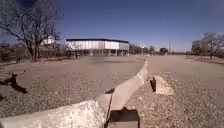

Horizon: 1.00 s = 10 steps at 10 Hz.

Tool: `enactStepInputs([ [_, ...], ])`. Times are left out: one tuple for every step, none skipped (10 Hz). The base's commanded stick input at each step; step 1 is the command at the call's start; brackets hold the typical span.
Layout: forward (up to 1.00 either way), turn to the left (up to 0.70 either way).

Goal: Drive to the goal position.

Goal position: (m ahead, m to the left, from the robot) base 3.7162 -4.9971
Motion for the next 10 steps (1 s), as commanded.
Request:
enactStepInputs([
  [0.00,0.00],
  [0.00,0.00],
  [0.00,0.00],
  [0.00,0.00],
  [-1.00,0.27],
  [-1.00,0.27],
  [-1.00,0.27],
  [-1.00,0.27],
  [-1.00,0.27],
  [-1.00,0.27],
])
